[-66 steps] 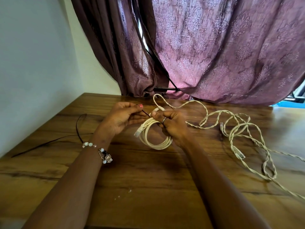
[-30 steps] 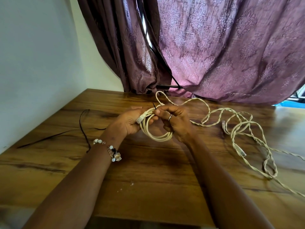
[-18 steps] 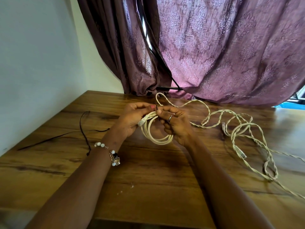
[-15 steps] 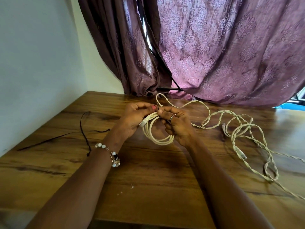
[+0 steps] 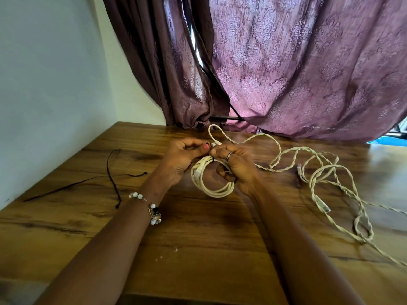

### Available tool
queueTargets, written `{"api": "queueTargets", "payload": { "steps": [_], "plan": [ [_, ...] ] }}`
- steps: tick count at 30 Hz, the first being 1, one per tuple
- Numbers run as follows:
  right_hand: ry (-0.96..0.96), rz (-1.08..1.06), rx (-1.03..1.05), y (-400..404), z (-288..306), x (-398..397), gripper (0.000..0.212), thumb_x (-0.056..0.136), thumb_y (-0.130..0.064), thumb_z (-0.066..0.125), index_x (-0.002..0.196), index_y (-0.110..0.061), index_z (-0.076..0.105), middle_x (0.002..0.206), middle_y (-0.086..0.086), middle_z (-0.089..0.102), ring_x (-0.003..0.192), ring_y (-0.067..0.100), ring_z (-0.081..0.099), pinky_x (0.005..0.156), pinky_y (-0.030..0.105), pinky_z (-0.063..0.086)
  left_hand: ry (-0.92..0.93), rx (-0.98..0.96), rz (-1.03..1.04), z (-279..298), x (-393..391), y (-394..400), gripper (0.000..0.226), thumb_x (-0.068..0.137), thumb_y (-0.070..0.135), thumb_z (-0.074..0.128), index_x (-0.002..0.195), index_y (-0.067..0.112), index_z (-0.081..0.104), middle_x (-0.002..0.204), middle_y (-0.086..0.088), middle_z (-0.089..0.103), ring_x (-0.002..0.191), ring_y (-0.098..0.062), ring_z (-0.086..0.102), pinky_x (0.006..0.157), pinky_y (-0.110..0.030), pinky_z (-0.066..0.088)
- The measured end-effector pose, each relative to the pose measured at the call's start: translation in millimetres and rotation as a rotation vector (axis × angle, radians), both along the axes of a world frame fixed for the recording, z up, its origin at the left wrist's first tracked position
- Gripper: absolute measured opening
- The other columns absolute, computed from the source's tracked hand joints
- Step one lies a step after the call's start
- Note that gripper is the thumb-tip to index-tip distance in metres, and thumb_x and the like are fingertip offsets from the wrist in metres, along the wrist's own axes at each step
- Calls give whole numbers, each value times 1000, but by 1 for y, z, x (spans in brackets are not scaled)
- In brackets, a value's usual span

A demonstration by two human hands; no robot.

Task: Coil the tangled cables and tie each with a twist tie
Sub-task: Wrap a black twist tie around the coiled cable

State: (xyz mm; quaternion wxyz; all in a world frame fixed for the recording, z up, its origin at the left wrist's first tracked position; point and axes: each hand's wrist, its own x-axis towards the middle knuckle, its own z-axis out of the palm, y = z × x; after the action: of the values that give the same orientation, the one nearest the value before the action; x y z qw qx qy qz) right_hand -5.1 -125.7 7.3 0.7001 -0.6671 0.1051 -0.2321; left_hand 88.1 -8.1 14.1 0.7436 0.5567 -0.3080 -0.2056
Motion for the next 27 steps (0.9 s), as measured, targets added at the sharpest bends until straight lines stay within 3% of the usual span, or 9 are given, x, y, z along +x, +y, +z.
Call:
{"api": "queueTargets", "payload": {
  "steps": [5,9,12,15,17,20,22,25,27],
  "plan": [
    [-34,16,-29,2,2,-2,16,85,-6,64,70,-11,68,75,22,46,35,14,32,33,12,20,32,-1,5,-1,1,0,11,83,-4,63,87,4,69,71,0,73,65,-10,69,61,-21,56],
    [-55,18,4,3,3,-3,15,85,-4,65,71,-9,68,67,14,47,30,8,29,32,11,19,66,51,7,2,4,0,8,82,1,66,86,7,71,74,-3,74,68,-13,69,63,-24,57],
    [-48,18,-29,3,1,-4,8,87,-5,63,80,-5,67,70,16,48,31,5,29,32,13,20,120,142,-31,4,6,5,6,83,6,66,86,6,71,77,-9,73,69,-19,69,65,-32,59],
    [-30,-6,-103,3,1,-4,9,91,-7,60,86,-3,65,73,19,45,31,5,27,34,14,19,159,197,-130,7,6,10,18,79,14,68,94,4,70,82,-17,72,68,-26,70,64,-44,60],
    [-32,-10,-101,5,4,-7,10,93,-4,55,91,3,62,65,13,46,30,3,29,32,14,21,90,259,-182,9,6,13,20,78,15,68,95,5,69,83,-15,73,70,-23,71,62,-38,60],
    [-97,47,-17,8,12,-16,12,95,9,43,101,11,53,43,-2,50,27,0,38,30,11,31,-50,390,-239,7,3,12,26,81,16,68,101,0,68,94,-21,72,84,-29,70,78,-41,58],
    [-143,76,-24,13,15,-19,13,95,12,40,103,11,49,37,-7,49,25,0,39,29,10,32,-166,435,-210,6,-3,9,26,90,17,61,101,-6,66,90,-23,71,80,-30,68,76,-38,56],
    [-114,-25,-79,6,7,-11,8,93,9,47,93,7,54,46,-5,55,33,1,47,37,11,38,-402,522,-155,7,-12,2,28,99,16,48,88,-4,63,77,-13,66,69,-20,63,60,-24,50],
    [-102,-107,-145,3,0,-4,7,90,5,55,85,5,59,62,5,60,54,15,58,56,24,49,-511,593,-116,8,-17,1,26,101,16,42,82,6,57,73,-6,61,64,-14,58,55,-19,46]
  ]
}}
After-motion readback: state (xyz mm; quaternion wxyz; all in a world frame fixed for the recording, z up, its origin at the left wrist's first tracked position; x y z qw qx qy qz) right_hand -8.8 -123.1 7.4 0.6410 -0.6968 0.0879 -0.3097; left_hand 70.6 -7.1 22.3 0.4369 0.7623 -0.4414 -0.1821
